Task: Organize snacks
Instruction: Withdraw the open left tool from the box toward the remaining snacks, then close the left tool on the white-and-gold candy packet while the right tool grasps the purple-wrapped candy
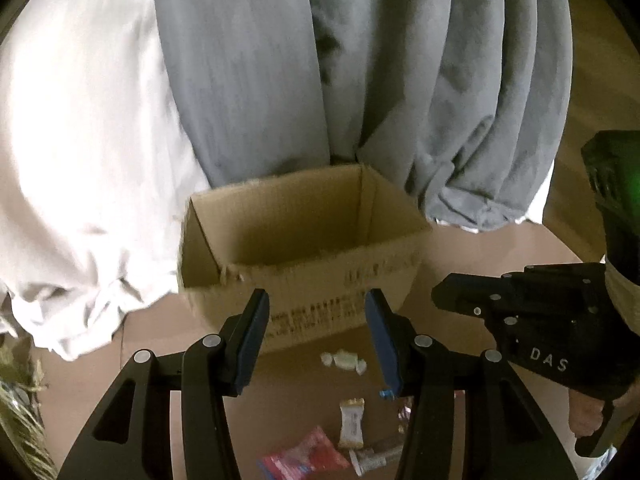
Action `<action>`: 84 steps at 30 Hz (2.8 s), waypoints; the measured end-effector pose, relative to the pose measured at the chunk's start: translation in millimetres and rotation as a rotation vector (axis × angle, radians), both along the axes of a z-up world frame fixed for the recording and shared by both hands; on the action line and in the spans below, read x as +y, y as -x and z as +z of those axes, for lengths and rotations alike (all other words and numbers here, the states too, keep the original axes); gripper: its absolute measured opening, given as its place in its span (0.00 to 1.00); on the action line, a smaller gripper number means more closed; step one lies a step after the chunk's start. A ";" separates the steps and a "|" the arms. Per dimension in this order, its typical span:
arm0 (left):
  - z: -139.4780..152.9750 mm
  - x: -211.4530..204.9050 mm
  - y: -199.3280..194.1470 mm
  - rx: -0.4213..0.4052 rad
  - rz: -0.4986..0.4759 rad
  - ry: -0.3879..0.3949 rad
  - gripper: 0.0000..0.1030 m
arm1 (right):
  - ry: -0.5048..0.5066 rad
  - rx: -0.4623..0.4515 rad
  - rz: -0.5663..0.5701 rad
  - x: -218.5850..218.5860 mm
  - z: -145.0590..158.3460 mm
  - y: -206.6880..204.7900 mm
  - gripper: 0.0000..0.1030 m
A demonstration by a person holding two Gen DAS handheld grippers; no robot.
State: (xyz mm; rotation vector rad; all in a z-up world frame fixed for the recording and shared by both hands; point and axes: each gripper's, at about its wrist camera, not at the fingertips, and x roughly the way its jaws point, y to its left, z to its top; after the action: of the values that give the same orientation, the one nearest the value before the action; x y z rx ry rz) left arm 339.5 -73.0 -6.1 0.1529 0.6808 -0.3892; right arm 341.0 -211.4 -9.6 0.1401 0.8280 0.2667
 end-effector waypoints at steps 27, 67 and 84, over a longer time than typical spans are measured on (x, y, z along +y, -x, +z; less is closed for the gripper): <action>-118.4 -14.8 23.6 0.298 -0.108 -0.086 0.47 | 0.029 0.246 0.021 2.0 -89.0 49.8 0.10; -105.5 14.3 16.0 0.304 0.041 0.021 0.19 | 0.061 0.291 0.155 33.5 -120.8 29.6 0.35; -103.0 17.1 22.7 0.293 0.047 0.046 0.19 | 0.066 0.329 0.095 29.5 -138.0 23.7 0.35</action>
State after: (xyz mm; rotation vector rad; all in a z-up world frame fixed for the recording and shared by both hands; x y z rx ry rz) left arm 316.8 -55.9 -109.1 0.0356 0.9612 -0.3853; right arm 317.3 -181.9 -147.6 0.0839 1.1713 0.3095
